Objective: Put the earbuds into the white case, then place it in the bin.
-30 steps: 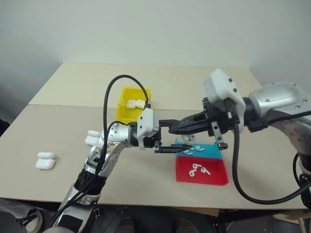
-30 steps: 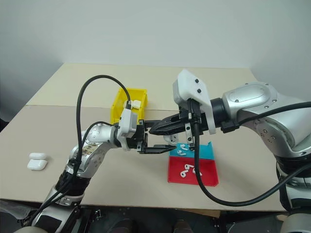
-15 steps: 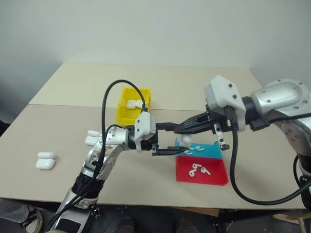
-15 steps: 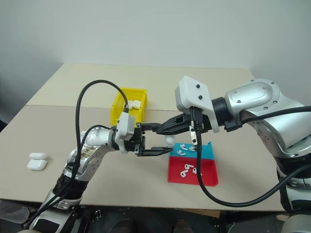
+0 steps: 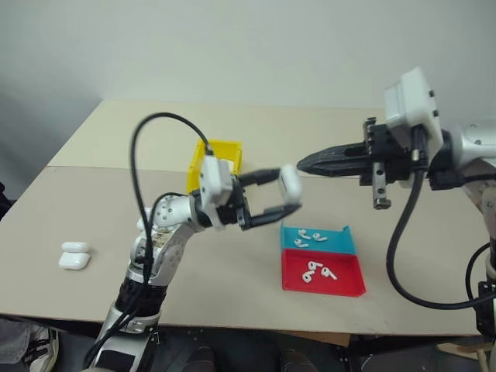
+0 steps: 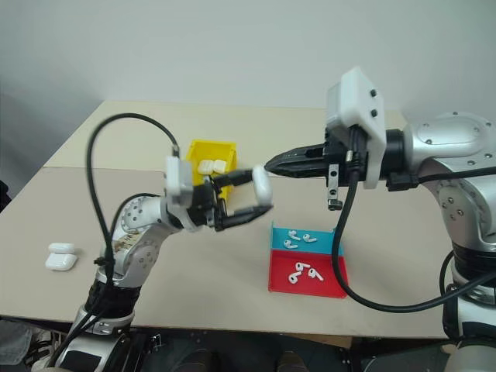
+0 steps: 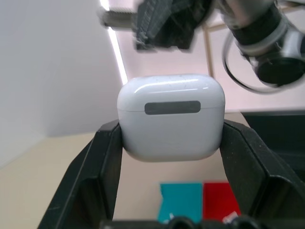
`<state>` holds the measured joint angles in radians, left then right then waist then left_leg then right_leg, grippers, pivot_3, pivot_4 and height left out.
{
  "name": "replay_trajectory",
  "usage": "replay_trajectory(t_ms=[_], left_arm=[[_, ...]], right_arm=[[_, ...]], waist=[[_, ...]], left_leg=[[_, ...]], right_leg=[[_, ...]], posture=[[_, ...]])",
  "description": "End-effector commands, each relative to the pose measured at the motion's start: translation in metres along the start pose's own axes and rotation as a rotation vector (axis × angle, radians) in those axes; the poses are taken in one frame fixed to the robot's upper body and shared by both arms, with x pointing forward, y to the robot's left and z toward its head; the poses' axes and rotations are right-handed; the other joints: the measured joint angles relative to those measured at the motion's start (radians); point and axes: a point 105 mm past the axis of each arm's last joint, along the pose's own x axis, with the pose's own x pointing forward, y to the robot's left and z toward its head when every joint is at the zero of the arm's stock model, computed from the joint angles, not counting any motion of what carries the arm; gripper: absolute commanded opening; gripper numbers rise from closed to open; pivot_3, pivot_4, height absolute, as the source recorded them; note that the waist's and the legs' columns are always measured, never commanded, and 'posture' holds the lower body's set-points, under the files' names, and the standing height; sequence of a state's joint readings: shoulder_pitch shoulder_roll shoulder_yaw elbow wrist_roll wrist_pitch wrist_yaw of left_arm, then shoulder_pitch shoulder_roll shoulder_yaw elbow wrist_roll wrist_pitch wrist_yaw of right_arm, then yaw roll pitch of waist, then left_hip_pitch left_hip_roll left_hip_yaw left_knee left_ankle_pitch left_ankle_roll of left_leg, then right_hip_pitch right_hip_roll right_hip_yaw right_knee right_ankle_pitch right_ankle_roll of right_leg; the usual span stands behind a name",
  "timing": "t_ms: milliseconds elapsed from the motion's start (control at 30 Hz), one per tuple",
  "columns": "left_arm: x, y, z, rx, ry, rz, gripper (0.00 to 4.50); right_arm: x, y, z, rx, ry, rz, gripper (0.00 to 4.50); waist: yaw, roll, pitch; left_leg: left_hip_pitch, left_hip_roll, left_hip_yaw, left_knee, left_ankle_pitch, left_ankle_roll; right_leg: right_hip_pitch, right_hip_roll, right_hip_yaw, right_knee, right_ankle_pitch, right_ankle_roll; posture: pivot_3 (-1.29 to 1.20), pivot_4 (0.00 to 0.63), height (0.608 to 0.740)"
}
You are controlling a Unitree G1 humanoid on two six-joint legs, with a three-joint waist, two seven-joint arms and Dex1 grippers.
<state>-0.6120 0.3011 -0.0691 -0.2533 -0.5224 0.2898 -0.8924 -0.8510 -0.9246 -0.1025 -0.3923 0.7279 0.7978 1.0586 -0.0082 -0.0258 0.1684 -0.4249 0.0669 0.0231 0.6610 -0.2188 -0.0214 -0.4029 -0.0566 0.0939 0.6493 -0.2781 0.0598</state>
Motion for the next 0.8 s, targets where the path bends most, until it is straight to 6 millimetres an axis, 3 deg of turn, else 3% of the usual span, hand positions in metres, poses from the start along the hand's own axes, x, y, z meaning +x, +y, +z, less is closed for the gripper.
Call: replay_trajectory(t_ms=[33,233,300,367,500,800], left_arm=[[-0.006,0.026,0.017,0.063,0.022,0.194,2.77],[-0.028,0.093,-0.003,0.250,0.233,0.621,2.77],[-0.040,0.121,-0.018,0.301,0.370,0.767,2.77],[-0.050,0.137,-0.032,0.338,0.465,0.836,2.77],[-0.058,0.148,-0.051,0.323,0.544,0.893,2.77],[-0.063,0.144,-0.096,0.299,0.718,0.828,2.77]], right_arm=[[-0.014,-0.002,-0.004,0.036,-0.026,-0.138,0.01],[-0.032,0.013,-0.033,0.117,0.055,-0.228,0.01],[-0.038,0.015,-0.041,0.158,0.083,-0.265,0.01],[-0.041,0.018,-0.047,0.185,0.104,-0.294,0.01],[-0.044,0.025,-0.054,0.221,0.125,-0.326,0.01],[-0.049,0.036,-0.065,0.244,0.204,-0.348,0.01]], waist=[[0.000,0.000,0.000],[0.002,0.000,0.000],[0.004,0.000,0.000],[0.007,0.000,0.000],[0.008,0.000,0.000],[0.016,0.000,0.000]], left_leg=[[0.000,0.000,0.000,0.000,0.000,0.000],[0.001,-0.001,0.000,0.000,0.000,0.000],[0.001,-0.001,0.000,0.000,0.000,0.000],[0.001,-0.002,0.000,0.000,0.000,0.000],[0.001,-0.002,0.000,0.000,0.000,0.000],[0.000,-0.002,0.000,0.000,0.000,0.000]], right_leg=[[0.000,0.000,0.000,0.000,0.000,0.000],[0.001,0.000,0.000,0.000,0.000,0.000],[0.000,0.000,0.001,0.000,0.000,0.000],[0.001,0.000,0.000,0.000,0.001,0.001],[0.000,0.000,0.001,0.000,0.001,0.001],[0.000,0.000,0.000,0.000,0.001,0.001]], posture=[[0.00,0.150,0.740],[0.00,0.150,0.740],[0.00,0.150,0.740],[0.00,0.150,0.740],[0.00,0.150,0.740],[0.00,0.150,0.740]])
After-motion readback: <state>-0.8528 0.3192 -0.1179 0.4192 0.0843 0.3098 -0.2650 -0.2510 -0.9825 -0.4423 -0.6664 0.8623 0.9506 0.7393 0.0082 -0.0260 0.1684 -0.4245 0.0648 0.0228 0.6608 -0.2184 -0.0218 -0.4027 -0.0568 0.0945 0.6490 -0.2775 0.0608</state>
